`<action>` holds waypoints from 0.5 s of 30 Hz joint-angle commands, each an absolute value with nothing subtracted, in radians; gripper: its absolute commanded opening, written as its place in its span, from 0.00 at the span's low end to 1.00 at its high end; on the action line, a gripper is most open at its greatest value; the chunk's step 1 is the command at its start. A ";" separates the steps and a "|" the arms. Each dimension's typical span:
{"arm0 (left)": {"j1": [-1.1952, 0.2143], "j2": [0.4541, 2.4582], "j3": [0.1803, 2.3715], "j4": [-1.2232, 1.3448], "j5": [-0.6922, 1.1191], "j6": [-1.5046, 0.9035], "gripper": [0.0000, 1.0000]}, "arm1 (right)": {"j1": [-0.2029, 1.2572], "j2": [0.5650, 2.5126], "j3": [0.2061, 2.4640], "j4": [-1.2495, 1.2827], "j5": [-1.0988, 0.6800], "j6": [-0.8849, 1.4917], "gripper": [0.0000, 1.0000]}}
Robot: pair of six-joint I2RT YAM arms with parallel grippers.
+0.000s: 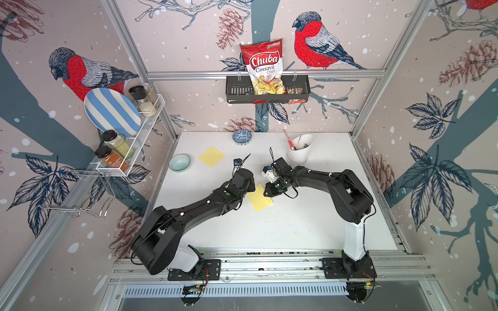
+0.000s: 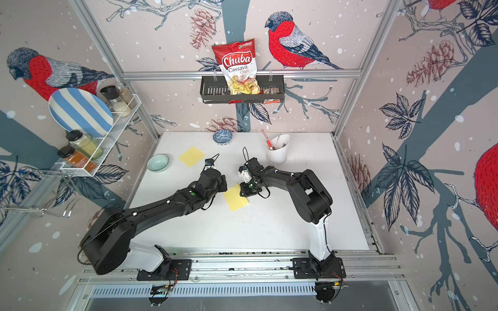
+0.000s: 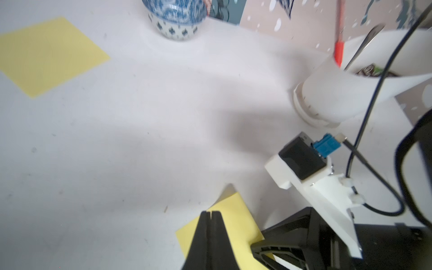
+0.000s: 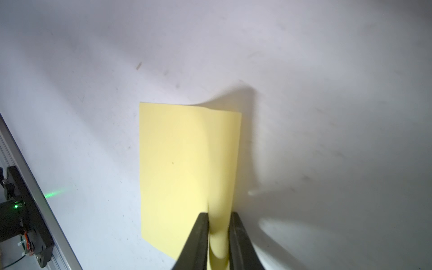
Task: Fold the square paper along the opposite sides
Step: Pick up the paper from the center of the board.
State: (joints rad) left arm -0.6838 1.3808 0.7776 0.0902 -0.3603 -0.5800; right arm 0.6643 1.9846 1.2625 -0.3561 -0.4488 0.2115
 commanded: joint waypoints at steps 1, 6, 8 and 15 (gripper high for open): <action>-0.679 1.292 0.758 0.113 -0.459 -0.504 0.00 | 0.634 1.931 1.240 -0.316 -0.538 0.248 0.21; -0.676 1.176 0.723 0.182 -0.484 -0.429 0.09 | 0.596 1.859 1.217 -0.262 -0.612 0.261 0.21; -0.675 1.145 0.710 0.212 -0.475 -0.401 0.15 | 0.582 1.829 1.203 -0.237 -0.637 0.264 0.21; -0.641 1.029 0.664 0.362 -0.237 -0.251 0.40 | 0.474 1.637 1.120 -0.134 -0.754 0.274 0.21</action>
